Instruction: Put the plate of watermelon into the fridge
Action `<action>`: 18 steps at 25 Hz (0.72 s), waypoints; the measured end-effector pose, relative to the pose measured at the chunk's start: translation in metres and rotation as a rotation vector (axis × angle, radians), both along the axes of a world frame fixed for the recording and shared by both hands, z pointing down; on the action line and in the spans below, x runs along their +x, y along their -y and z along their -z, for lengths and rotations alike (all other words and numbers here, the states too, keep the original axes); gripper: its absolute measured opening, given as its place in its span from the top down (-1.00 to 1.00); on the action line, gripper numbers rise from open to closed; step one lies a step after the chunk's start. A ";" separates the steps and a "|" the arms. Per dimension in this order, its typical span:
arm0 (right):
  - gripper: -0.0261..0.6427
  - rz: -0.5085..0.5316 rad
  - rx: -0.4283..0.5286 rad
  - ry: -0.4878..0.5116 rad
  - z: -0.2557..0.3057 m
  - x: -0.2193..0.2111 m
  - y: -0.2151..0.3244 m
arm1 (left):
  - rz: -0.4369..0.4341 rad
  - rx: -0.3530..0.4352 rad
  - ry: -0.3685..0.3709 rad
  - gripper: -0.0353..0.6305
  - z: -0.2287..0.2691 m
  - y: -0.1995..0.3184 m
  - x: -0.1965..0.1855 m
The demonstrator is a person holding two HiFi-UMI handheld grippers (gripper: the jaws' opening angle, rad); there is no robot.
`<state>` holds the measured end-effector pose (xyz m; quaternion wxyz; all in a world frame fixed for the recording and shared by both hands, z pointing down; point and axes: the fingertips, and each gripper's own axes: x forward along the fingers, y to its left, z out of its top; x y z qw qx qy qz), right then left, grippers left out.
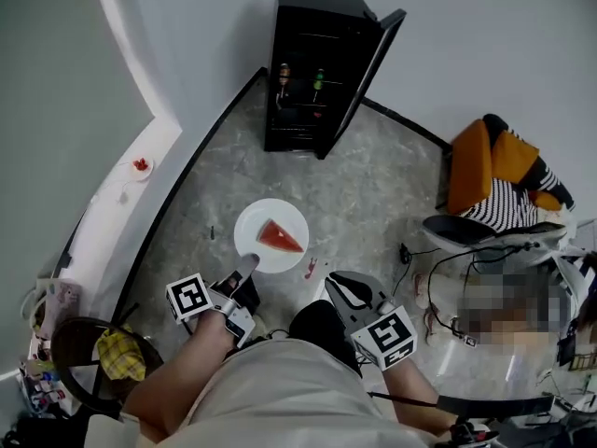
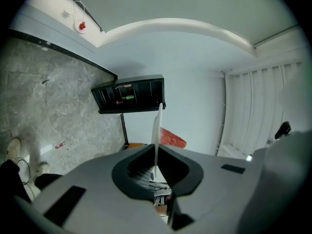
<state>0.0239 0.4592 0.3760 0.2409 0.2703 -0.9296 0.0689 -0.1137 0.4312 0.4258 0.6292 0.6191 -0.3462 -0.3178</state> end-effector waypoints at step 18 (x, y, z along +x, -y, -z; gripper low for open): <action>0.60 0.085 -0.001 0.046 0.006 0.001 0.215 | 0.024 -0.012 -0.010 0.82 -0.016 0.213 0.024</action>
